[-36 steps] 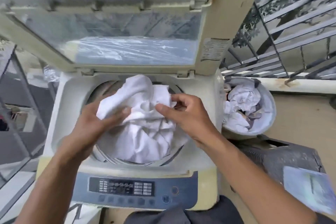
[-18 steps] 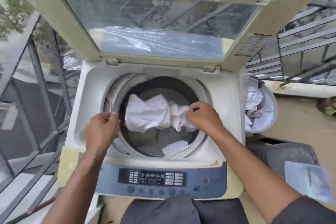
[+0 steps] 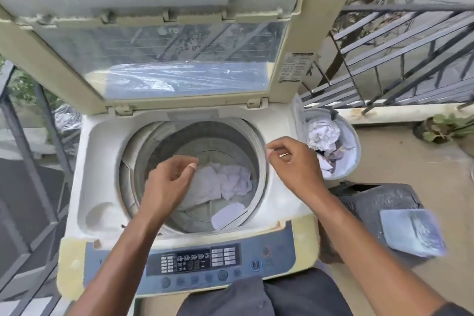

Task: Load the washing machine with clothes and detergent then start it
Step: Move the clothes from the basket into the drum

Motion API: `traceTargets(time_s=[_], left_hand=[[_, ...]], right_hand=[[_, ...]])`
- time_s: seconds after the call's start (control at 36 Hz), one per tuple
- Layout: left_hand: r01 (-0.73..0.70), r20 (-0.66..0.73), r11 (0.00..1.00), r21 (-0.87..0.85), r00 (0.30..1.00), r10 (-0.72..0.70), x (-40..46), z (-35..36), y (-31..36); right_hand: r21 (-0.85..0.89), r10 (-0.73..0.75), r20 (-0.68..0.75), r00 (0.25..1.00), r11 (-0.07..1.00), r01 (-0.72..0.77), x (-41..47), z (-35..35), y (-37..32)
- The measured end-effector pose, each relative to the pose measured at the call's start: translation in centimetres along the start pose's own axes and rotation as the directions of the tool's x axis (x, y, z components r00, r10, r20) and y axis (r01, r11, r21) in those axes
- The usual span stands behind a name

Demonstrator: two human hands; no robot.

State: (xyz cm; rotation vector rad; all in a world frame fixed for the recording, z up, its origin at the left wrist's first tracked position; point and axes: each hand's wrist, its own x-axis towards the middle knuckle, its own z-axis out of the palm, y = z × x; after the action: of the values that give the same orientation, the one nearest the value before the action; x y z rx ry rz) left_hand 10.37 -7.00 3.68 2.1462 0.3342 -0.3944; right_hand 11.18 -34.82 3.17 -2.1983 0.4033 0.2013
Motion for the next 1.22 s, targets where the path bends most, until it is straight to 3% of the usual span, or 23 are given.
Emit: traceTargets(time_s=[0.22, 0.39, 0.56, 0.75, 0.94, 1.08, 1.22], left_hand=[[-0.225, 0.144, 0.974, 0.029, 0.965, 0.218, 1.2, 7.9, 10.2], [-0.308, 0.273, 0.951, 0.013, 0.916, 0.293, 4.1, 16.8, 17.4], [-0.067, 0.4, 0.996, -0.067, 0.912, 0.088, 9.7, 28.7, 20.0], [0.08, 0.459, 0.988, 0.133, 0.878, -0.133, 15.3, 39.7, 16.6], [0.148, 0.399, 0.954, 0.259, 0.884, -0.245, 17.6, 43.7, 13.2], [0.208, 0.302, 0.95, 0.231, 0.913, -0.273, 18.5, 45.2, 11.1], [0.272, 0.282, 0.946, 0.178, 0.907, -0.314, 19.1, 46.1, 10.5]], right_hand=[[0.125, 0.065, -0.18, 0.982, 0.991, -0.043, 2.8, -7.5, 6.0], [0.058, 0.217, -0.134, 0.967, 0.976, -0.211, 8.1, -11.3, 14.3], [-0.036, 0.311, -0.003, 0.951, 0.95, -0.31, 14.9, -10.8, 25.2], [-0.294, 0.436, 0.209, 0.875, 0.882, -0.369, 21.1, -7.9, 37.3], [-0.444, 0.52, 0.326, 0.789, 0.821, -0.358, 26.6, -2.9, 46.3], [-0.418, 0.553, 0.361, 0.751, 0.816, -0.4, 28.6, 0.1, 49.4], [-0.426, 0.537, 0.314, 0.783, 0.817, -0.389, 28.5, 0.8, 49.6]])
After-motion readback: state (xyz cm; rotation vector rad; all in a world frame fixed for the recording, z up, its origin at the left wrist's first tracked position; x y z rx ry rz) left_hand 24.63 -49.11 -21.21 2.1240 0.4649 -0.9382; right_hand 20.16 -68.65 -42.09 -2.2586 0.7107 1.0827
